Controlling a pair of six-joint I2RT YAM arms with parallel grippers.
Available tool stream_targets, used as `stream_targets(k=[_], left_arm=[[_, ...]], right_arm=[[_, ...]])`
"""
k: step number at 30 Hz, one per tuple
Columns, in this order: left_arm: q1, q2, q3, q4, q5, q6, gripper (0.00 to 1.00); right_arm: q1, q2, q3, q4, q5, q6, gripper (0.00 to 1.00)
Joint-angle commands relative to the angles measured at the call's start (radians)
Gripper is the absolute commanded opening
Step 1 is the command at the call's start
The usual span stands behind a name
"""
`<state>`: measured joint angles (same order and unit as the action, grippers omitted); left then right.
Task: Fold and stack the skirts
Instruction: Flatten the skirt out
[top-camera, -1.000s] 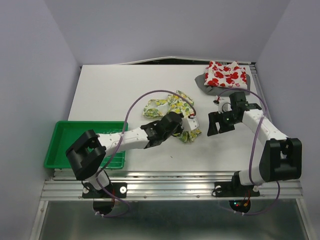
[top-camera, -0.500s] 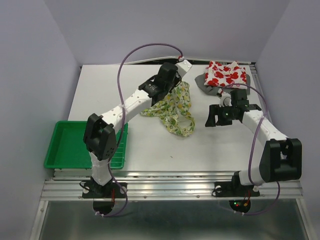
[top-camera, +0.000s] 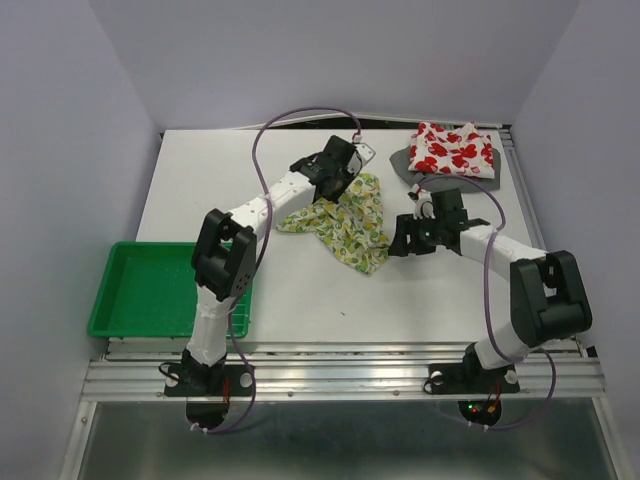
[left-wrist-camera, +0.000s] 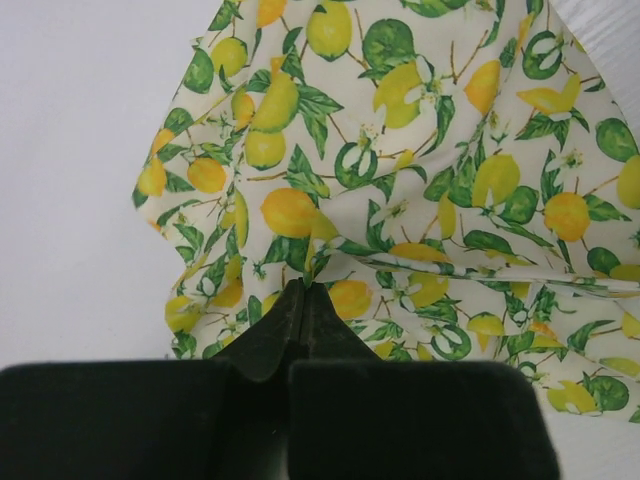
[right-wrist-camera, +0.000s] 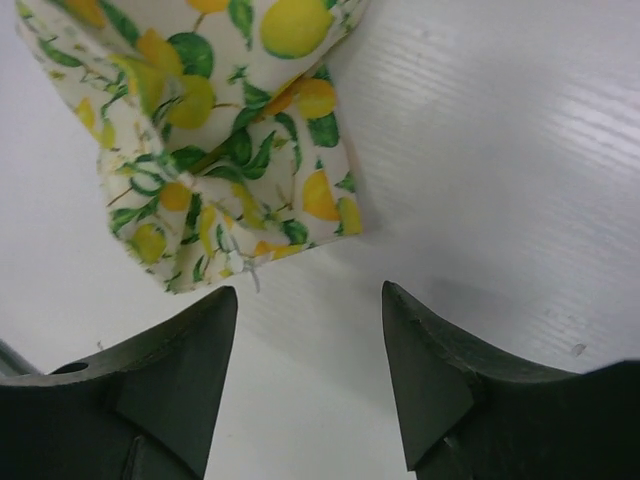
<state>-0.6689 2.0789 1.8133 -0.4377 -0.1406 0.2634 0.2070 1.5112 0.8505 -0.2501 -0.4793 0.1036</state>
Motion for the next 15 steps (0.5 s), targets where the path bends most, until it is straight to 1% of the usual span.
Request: stream_targets(k=[1,4,9,13,14,15], left_arm=[[0.031,-0.036,0.072,-0.01,0.039,-0.02,0.0],[0.037,-0.034,0.078,-0.018,0.049,-0.009,0.0],[0.052,-0.031,0.107,-0.025,0.064,-0.007,0.0],[0.068,-0.02,0.149,-0.047,0.076,-0.009,0.0],[0.071,-0.019,0.158,-0.052,0.076,-0.009,0.0],[0.075,-0.017,0.173,-0.059,0.076,-0.009,0.0]], right_arm=[[0.0,0.038,-0.001,0.181,0.145,0.022,0.65],[0.0,0.09,0.024,0.238,0.154,-0.008,0.65],[0.022,0.191,0.085,0.238,0.151,-0.031,0.64],[0.052,0.26,0.12,0.239,0.114,-0.031,0.63],[0.052,0.267,0.119,0.271,0.114,-0.028,0.63],[0.067,0.27,0.116,0.284,0.12,-0.019,0.59]])
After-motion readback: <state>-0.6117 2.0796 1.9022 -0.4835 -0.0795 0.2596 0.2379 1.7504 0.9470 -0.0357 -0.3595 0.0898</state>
